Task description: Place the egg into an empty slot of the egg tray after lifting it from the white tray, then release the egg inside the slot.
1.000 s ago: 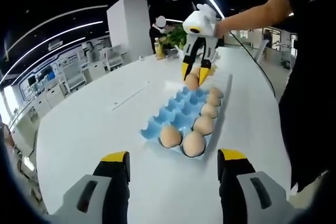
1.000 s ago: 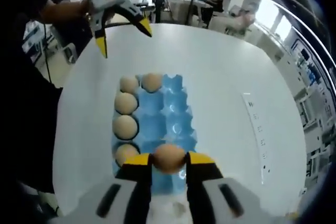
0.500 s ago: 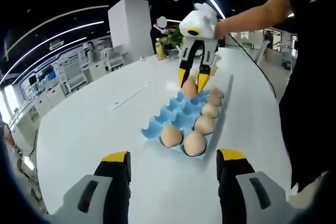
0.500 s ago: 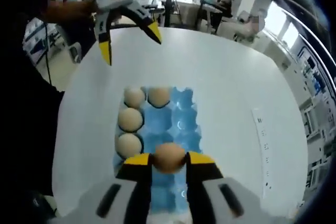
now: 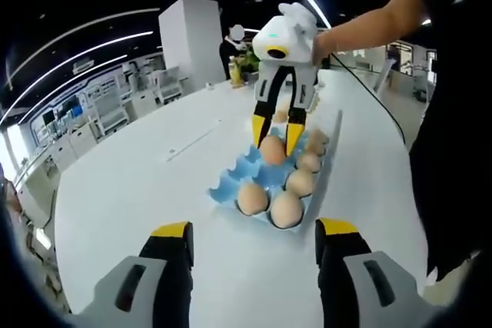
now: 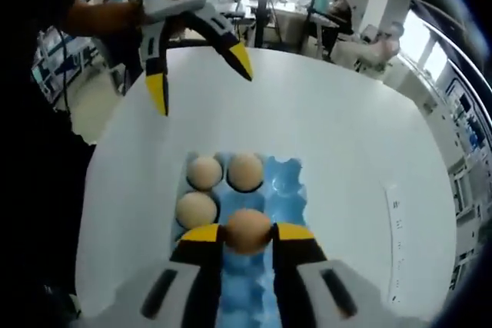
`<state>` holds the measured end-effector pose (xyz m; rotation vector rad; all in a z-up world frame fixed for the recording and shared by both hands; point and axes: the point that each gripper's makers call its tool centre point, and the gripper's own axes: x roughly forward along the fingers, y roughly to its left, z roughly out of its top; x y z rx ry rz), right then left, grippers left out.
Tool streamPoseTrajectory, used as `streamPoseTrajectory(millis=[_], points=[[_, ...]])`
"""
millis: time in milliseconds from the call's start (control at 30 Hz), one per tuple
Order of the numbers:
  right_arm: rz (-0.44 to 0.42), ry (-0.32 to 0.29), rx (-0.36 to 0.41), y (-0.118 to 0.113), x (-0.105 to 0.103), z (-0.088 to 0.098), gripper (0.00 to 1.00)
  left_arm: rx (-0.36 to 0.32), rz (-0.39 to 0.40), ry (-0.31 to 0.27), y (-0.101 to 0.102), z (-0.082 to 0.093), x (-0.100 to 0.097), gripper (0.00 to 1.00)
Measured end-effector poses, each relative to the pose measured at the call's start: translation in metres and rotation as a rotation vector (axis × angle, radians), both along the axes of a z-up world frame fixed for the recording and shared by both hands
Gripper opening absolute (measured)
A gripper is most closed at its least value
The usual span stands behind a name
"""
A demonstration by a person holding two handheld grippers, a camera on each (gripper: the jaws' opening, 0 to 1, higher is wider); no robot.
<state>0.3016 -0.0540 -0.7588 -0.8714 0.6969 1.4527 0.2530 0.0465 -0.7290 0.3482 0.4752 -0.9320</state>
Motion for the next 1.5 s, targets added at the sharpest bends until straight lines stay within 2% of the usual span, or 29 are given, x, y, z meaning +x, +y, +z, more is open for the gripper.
streamPoseTrajectory(millis=[400, 767, 1167, 1233, 1400, 1500], points=[[0.022, 0.034, -0.027, 0.018, -0.002, -0.020, 0.24, -0.002, 0.006, 0.002, 0.003, -0.002, -0.002, 0.63], [0.019, 0.064, -0.064, 0.018, -0.003, -0.034, 0.24, -0.004, 0.007, 0.003, 0.005, -0.002, -0.003, 0.60], [0.004, 0.118, -0.032, 0.016, -0.001, -0.033, 0.26, -0.001, -0.002, -0.007, 0.002, 0.000, -0.002, 0.61], [0.011, 0.112, -0.051, 0.012, -0.002, -0.037, 0.27, 0.002, -0.001, -0.009, 0.002, 0.001, -0.001, 0.61], [0.006, 0.107, -0.001, 0.011, -0.004, -0.033, 0.29, 0.016, 0.002, -0.007, 0.005, 0.001, -0.001, 0.60], [-0.036, 0.093, 0.049, 0.010, 0.004, -0.022, 0.28, 0.013, 0.004, -0.011, 0.006, 0.003, 0.000, 0.60]])
